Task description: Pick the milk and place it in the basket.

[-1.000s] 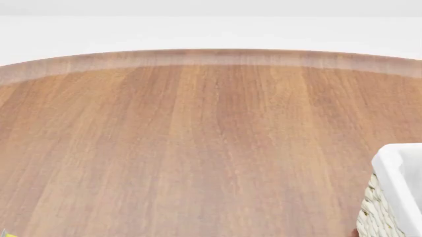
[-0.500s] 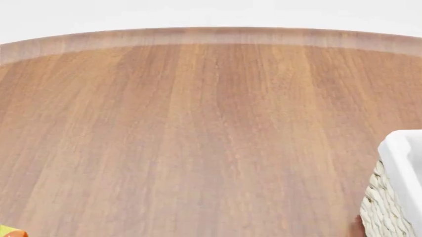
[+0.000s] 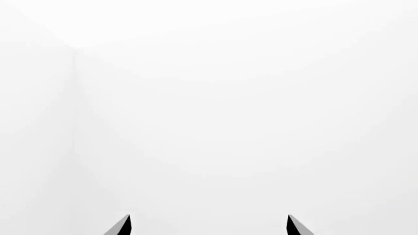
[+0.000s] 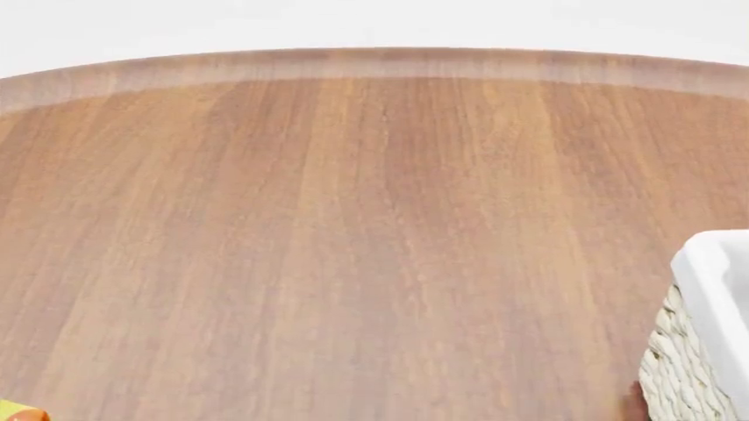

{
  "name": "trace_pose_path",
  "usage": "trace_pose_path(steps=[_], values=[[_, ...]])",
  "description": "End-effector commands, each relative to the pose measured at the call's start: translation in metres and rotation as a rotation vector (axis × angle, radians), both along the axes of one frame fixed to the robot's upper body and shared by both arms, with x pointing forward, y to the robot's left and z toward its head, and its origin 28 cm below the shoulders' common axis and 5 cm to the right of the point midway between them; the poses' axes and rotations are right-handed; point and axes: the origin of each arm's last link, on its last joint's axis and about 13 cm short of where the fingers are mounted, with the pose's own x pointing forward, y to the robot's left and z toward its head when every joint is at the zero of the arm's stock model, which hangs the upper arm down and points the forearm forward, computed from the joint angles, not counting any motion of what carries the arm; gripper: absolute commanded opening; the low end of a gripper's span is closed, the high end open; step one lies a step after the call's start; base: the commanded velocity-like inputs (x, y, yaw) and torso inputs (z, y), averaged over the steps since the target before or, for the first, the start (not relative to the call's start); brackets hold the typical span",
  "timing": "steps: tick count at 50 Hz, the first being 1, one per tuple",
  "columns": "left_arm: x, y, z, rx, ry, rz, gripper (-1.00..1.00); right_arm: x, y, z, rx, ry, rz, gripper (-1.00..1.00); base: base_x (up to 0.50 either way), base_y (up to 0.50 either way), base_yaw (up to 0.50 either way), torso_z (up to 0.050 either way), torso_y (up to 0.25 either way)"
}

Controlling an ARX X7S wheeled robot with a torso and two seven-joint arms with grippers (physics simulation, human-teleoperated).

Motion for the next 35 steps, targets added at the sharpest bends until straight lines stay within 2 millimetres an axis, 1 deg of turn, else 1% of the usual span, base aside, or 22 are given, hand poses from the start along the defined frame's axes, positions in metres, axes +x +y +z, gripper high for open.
trace_pose_path(steps=[1, 8, 19, 25, 35], values=[[0.009, 0.004, 0.001, -0.003, -0.056, 0.039, 1.0, 0.005, 0.003, -0.004, -0.006, -0.02, -0.002, -1.0, 0.0, 0.0, 0.0, 0.0, 0.01], [0.009, 0.003, 0.001, 0.005, -0.057, 0.038, 1.0, 0.007, 0.005, -0.007, 0.012, -0.026, 0.001, -1.0, 0.0, 0.0, 0.0, 0.0, 0.0], [0.008, 0.003, 0.0, 0.013, -0.064, 0.029, 1.0, 0.009, 0.007, -0.012, 0.013, -0.005, 0.025, -1.0, 0.0, 0.0, 0.0, 0.0, -0.232], [0.008, 0.004, 0.0, -0.015, -0.061, 0.025, 1.0, 0.009, 0.007, -0.012, 0.014, 0.0, 0.025, -1.0, 0.0, 0.0, 0.0, 0.0, 0.0], [0.008, 0.004, -0.001, -0.011, -0.062, 0.029, 1.0, 0.004, 0.004, -0.02, 0.019, 0.024, 0.013, -1.0, 0.0, 0.0, 0.0, 0.0, 0.0]])
